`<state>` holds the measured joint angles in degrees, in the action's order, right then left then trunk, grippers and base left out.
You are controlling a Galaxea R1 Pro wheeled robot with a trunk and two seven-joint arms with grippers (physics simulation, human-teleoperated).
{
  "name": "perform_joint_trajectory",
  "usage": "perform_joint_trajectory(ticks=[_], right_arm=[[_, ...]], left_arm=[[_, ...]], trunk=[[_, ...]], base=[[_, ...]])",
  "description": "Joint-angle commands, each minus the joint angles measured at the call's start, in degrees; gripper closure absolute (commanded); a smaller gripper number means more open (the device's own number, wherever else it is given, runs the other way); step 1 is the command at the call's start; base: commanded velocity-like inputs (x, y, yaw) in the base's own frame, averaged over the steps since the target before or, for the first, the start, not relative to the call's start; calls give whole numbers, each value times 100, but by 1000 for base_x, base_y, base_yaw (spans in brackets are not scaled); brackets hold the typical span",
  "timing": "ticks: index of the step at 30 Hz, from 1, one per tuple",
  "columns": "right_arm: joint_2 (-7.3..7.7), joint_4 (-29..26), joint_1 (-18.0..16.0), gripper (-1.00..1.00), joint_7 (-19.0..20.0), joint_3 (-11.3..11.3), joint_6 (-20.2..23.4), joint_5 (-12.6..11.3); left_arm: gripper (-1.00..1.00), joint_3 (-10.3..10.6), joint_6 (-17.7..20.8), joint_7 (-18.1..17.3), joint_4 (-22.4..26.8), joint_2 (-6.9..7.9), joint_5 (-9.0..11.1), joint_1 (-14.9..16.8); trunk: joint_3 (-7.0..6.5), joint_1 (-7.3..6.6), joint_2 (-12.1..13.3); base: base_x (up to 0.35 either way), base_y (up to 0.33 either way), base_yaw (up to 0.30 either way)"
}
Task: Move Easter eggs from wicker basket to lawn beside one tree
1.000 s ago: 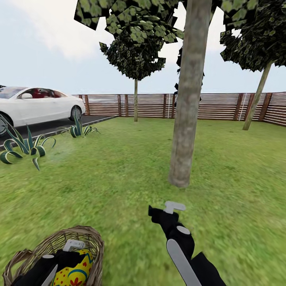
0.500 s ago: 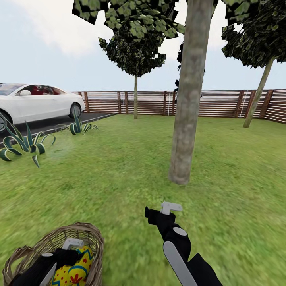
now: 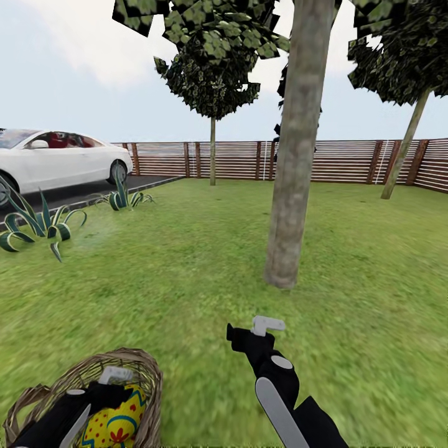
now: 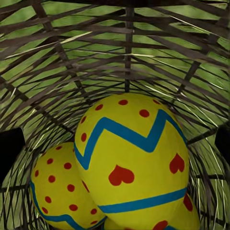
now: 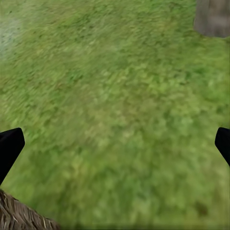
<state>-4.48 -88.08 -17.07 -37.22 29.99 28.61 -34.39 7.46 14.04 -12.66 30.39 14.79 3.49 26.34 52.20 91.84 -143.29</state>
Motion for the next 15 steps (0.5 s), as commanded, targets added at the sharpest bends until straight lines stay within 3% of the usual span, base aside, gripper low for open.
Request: perform_joint_trajectory(ticks=[1, 4, 15], right_arm=[[0, -7, -6, -100, -49, 6, 14, -39], [0, -7, -4, -100, -49, 6, 14, -35], [0, -7, -6, -100, -49, 6, 13, -34]], left_arm=[[-100, 28, 35, 1, 11, 7, 37, 2], [-100, 28, 31, 1, 11, 7, 37, 4], [-100, 28, 29, 0, 19, 7, 37, 3]], trunk=[[29, 1, -5], [96, 9, -9], [96, 9, -9]], base=[[0, 0, 0], [0, 0, 0], [0, 0, 0]])
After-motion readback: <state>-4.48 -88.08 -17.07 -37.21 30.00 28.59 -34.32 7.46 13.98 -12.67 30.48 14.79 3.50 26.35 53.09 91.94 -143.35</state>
